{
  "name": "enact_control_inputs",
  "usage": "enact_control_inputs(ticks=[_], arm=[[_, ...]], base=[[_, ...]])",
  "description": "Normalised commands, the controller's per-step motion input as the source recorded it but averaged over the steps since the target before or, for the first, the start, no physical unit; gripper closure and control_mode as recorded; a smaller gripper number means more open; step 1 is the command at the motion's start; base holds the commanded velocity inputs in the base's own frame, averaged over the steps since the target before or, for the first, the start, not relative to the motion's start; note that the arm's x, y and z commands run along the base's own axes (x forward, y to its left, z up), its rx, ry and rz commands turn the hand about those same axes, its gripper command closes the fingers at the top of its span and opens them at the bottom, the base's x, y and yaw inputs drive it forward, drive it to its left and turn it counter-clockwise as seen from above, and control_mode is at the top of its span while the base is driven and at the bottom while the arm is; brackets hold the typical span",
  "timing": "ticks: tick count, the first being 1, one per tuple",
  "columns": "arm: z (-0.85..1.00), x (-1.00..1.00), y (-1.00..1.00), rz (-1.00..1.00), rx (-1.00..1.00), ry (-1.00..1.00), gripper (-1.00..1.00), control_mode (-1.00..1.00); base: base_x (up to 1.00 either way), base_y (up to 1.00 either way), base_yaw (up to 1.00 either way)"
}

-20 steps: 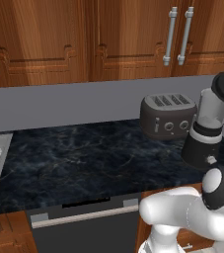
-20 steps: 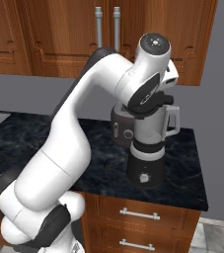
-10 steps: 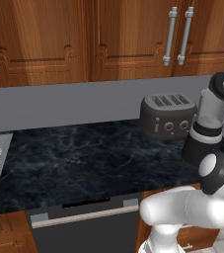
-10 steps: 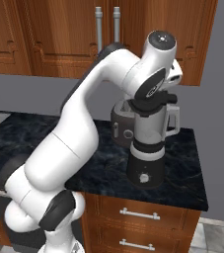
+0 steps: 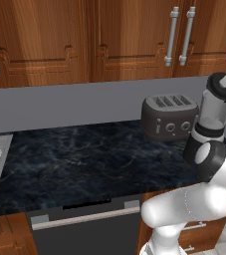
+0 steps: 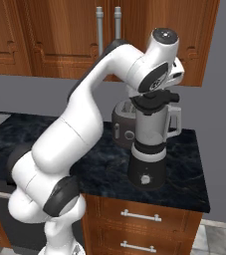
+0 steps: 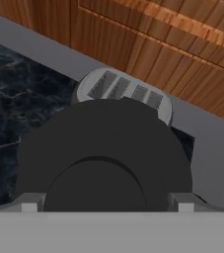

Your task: Close the lid blender by securely placing the lid on top.

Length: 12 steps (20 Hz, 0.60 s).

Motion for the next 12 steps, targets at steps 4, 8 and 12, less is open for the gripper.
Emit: enact_control_inputs(ticks=[4,8,12], arm=[[0.0,0.07,-0.19,0.01,0.0,0.02,1.0,-1.0],[0.0,0.16,-0.11,0.01,0.0,0.04,1.0,-1.0],[0.0,0.23,-0.05,0.01,0.0,0.04,1.0,-1.0]], base=[[0.0,0.0,0.0],[0.0,0.0,0.0],[0.0,0.0,0.0]])
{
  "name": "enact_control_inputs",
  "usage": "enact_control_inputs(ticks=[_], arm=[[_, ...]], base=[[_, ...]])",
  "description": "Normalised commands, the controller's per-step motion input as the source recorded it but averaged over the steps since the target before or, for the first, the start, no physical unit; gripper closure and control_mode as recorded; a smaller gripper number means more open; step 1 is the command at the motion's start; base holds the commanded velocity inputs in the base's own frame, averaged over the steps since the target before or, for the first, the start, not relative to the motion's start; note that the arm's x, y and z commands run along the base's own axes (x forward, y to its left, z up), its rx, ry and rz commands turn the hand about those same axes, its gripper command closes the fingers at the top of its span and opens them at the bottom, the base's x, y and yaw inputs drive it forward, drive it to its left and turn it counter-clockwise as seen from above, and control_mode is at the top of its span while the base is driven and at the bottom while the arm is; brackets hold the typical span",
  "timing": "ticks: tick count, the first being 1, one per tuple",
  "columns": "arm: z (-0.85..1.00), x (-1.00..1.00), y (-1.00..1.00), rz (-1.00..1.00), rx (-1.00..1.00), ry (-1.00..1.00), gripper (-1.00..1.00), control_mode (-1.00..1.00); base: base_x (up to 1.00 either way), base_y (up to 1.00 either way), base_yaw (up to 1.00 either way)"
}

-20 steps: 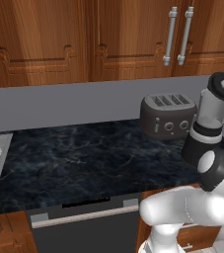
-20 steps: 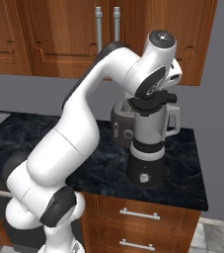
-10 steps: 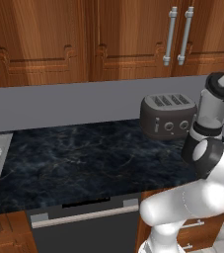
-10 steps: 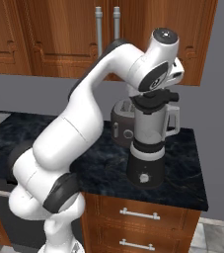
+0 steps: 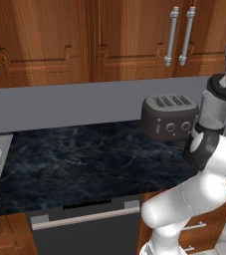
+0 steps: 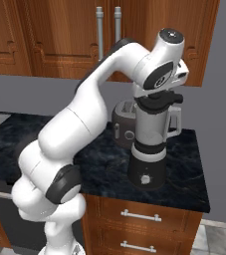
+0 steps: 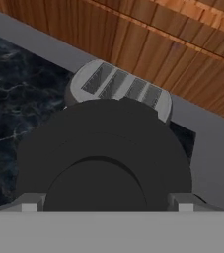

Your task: Close the lid blender by securely placing the lid on top.

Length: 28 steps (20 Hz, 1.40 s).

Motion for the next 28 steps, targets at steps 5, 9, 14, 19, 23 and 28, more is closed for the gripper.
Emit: enact_control_inputs(ticks=[5,9,14,19,23,28], arm=[[0.0,0.23,-0.1,0.01,0.0,0.07,1.0,-1.0],[0.0,0.08,-0.07,0.0,0.0,0.06,1.0,-1.0],[-0.02,0.0,0.0,0.01,0.0,0.08,1.0,-1.0],[0.0,0.0,0.0,0.03,0.0,0.15,1.0,-1.0],[0.0,0.0,0.0,0.03,0.0,0.19,1.0,-1.0],[0.0,-0.09,0.0,0.01,0.0,0.12,1.0,-1.0]], base=[[0.0,0.0,0.0],[0.0,0.0,0.0],[0.0,0.0,0.0],[0.0,0.0,0.0],[0.0,0.0,0.0],[0.0,0.0,0.0]])
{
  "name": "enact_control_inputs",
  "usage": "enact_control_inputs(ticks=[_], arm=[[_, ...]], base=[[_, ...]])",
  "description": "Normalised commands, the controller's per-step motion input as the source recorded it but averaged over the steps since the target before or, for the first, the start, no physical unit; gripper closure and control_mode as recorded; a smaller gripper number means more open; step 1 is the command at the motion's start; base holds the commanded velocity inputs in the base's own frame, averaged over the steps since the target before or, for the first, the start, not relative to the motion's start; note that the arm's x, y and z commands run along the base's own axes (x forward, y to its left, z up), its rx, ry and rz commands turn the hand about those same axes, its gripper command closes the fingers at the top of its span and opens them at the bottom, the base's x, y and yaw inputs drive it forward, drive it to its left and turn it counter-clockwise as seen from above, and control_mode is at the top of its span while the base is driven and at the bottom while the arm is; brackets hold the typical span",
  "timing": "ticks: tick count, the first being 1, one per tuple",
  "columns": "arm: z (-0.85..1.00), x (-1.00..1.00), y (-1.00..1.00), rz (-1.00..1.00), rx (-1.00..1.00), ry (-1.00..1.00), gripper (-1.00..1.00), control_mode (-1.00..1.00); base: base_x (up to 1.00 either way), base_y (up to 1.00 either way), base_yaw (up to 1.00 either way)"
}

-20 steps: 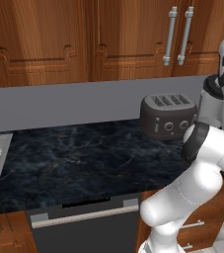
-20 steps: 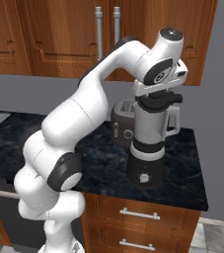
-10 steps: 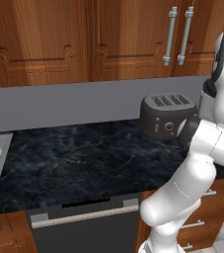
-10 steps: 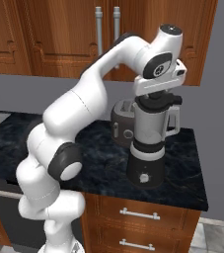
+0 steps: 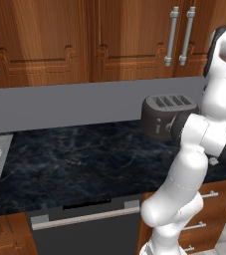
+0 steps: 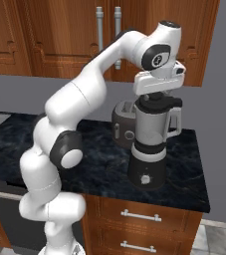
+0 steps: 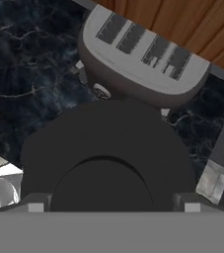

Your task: Close the lid blender by securely placing the lid on top.

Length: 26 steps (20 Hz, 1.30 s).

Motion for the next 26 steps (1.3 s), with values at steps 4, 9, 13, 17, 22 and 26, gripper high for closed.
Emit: enact_control_inputs(ticks=[4,9,13,17,22,26], arm=[[-0.07,-0.27,0.0,0.0,0.0,0.03,1.0,-1.0],[-0.26,-0.29,0.0,0.0,0.0,0.01,1.0,-1.0],[-0.53,-0.13,0.0,0.0,0.0,0.0,1.0,-1.0],[-0.49,-0.14,0.03,0.0,0.0,0.0,1.0,-1.0],[-0.52,-0.22,0.01,0.0,0.0,-0.01,1.0,-1.0],[-0.42,-0.23,0.05,0.0,0.0,0.0,-1.0,-1.0]], base=[[0.0,0.0,0.0],[0.0,0.0,0.0],[0.0,0.0,0.0],[0.0,0.0,0.0],[0.0,0.0,0.0],[0.0,0.0,0.0]])
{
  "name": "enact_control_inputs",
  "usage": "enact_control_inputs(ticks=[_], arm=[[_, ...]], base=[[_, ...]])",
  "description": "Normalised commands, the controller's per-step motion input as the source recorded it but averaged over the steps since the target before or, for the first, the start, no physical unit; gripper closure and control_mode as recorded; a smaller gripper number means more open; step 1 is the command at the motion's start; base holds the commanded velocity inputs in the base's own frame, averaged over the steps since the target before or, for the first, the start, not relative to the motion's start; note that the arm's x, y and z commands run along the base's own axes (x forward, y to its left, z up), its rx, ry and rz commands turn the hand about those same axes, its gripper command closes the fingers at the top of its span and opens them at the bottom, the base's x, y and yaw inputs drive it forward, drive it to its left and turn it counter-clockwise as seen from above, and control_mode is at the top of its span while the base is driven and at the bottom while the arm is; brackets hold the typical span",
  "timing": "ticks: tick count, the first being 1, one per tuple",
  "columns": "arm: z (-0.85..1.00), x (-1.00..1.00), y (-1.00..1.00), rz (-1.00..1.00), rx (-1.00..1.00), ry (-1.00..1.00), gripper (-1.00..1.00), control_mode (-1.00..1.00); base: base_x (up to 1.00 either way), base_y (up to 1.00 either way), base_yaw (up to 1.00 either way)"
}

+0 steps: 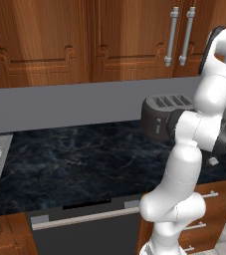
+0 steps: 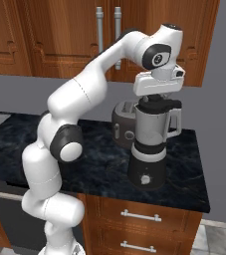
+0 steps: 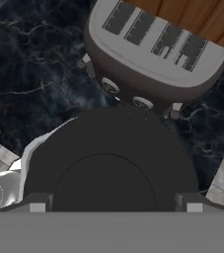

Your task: Close the lid blender by securely placing the lid on top.

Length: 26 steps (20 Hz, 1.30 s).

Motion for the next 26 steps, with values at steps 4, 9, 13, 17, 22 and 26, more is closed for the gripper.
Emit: enact_control_inputs(ticks=[4,9,13,17,22,26], arm=[[-0.18,-0.21,0.0,0.0,0.01,-0.01,-1.0,-1.0],[-0.01,-0.21,0.0,0.0,0.0,-0.07,-1.0,-1.0],[0.0,-0.24,0.0,0.0,0.0,-0.12,-1.0,-1.0],[0.0,-0.24,0.0,0.0,0.0,-0.1,-1.0,-1.0],[-0.01,-0.12,0.0,0.0,0.0,-0.03,-1.0,-1.0],[-0.02,-0.02,0.0,0.0,0.0,0.0,-1.0,-1.0]], base=[[0.0,0.0,0.0],[0.0,0.0,0.0],[0.0,0.0,0.0],[0.0,0.0,0.0],[0.0,0.0,0.0],[0.0,0.0,0.0]])
